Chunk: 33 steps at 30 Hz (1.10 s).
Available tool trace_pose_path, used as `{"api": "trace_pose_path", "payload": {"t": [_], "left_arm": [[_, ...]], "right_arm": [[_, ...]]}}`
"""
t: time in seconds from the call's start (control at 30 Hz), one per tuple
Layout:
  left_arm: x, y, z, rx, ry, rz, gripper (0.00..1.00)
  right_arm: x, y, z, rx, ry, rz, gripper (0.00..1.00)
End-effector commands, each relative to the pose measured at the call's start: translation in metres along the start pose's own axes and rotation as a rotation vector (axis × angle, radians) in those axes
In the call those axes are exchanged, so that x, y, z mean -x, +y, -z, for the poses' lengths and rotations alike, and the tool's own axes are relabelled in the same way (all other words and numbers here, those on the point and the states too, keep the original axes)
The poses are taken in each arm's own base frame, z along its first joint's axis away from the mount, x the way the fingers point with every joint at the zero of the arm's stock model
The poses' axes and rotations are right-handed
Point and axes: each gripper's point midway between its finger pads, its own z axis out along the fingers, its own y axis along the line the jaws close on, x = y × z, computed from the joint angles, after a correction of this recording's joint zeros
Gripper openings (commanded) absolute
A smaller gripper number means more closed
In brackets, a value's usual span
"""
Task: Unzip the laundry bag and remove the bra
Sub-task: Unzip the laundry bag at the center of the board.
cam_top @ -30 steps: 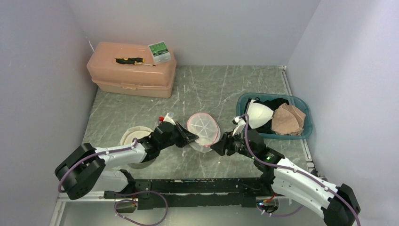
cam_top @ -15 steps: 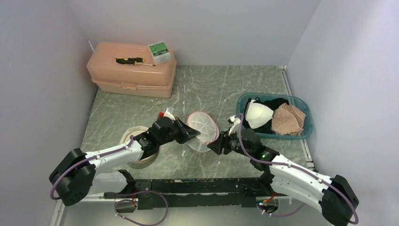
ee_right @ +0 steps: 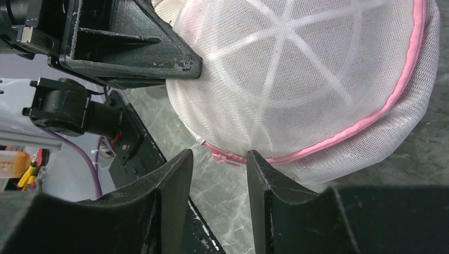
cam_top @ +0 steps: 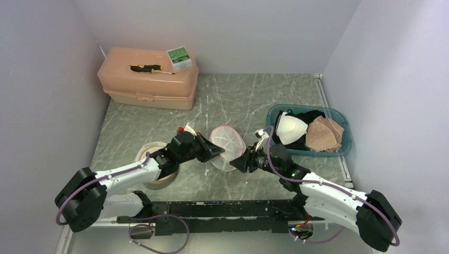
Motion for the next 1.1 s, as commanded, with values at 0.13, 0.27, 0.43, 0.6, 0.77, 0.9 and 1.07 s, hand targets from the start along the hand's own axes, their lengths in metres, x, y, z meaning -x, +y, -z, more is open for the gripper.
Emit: {"api": "trace_pose_path", "payload": {"t": [0.13,0.27,0.43,0.6,0.77,0.9,1.07], "left_arm": [[0.004,-0.004,0.008,-0.007,-0.013,-0.002,0.03],[0.006,-0.003,0.009,-0.004,-0.024,0.000,0.03],[0.005,-0.004,0.009,-0.011,-0.017,0.002,0.03],[0.003,-0.008,0.008,-0.029,0.000,0.010,0.03],[0.001,-0.010,0.010,-0.043,0.008,0.029,0.03],[0.001,-0.011,0.012,-0.044,0.007,0.030,0.03],[0.004,-0.012,0.015,-0.050,-0.008,0.033,0.03]], "right_arm": [[0.001,0.016,0.008,0.088,-0.039,-0.047,0.46],[-0.006,0.016,0.011,0.110,-0.043,-0.075,0.47],[-0.009,0.021,0.013,0.155,-0.056,-0.098,0.50],[-0.001,0.032,0.012,0.229,-0.081,-0.129,0.52],[0.007,0.036,0.008,0.263,-0.084,-0.160,0.58],[0.010,0.032,0.003,0.245,-0.081,-0.181,0.61],[0.008,0.026,0.005,0.242,-0.088,-0.214,0.62]]}}
